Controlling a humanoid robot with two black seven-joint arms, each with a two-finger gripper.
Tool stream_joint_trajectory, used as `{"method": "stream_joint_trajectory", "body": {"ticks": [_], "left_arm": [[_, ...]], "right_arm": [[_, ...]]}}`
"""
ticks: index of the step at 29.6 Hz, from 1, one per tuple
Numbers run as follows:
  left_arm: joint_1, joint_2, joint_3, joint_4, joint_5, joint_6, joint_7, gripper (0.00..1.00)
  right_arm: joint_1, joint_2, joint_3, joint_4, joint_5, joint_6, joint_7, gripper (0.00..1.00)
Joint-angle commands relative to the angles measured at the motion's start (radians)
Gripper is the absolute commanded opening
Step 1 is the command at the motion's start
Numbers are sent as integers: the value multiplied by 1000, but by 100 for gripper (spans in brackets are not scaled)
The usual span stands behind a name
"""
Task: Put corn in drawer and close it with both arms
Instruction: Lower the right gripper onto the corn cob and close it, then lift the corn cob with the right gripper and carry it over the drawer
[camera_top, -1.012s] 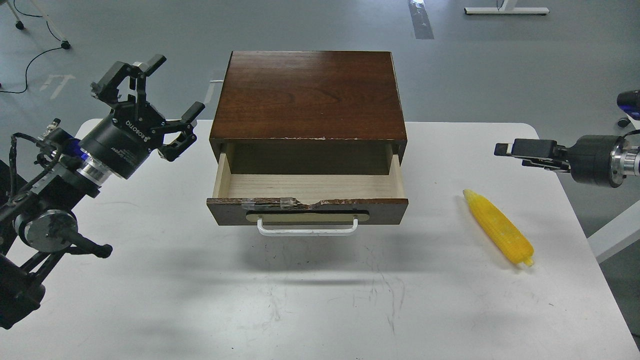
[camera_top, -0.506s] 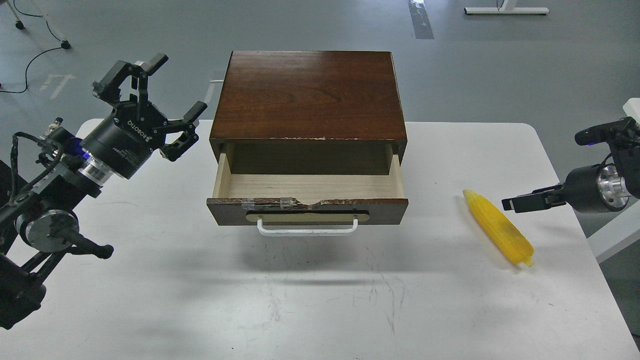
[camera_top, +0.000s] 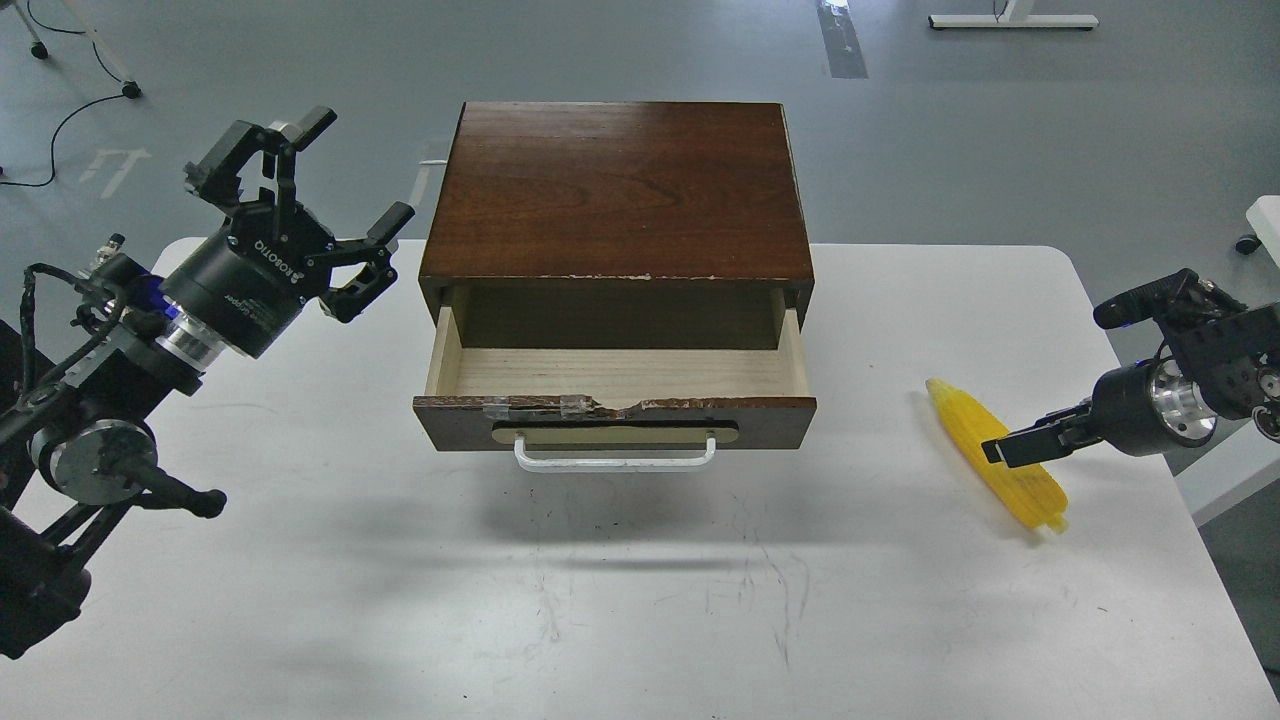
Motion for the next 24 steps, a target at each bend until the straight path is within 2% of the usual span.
{"method": "stream_joint_trajectory", "body": {"ticks": [1,4,7,8,10,11,12,13,14,24], "left_arm": [[0,0,0,1,0,0,0,99],[0,0,0,1,0,0,0,99],[0,0,0,1,0,0,0,99],[2,0,0,1,3,0,-1,99],[2,-2,0,1,3,0,-2,99],[2,-2,0,1,3,0,-2,99],[2,-2,0,1,3,0,0,99],[2,-2,0,1,3,0,-1,99],[2,-2,0,1,3,0,-2,99],[2,-2,-2,1,3,-1,-2,99]], "right_arm": [[0,12,-15,-21,-2,0,0,94],[0,23,-35,-27,-2,-8,0,88],[-2,29,-49,-28,-2,-31,0,68],[-2,32,-50,-28,-2,-32,0,58],[-2,33,-55,-30,-2,-34,0,44],[-2,33,-58,-28,-2,-34,0,25],[-2,33,-58,-28,-2,-35,0,17],[0,32,-58,-28,0,-37,0,3],[1,30,-58,-28,0,-38,0,0],[196,-5,-46,-13,20,-87,0,0]]}}
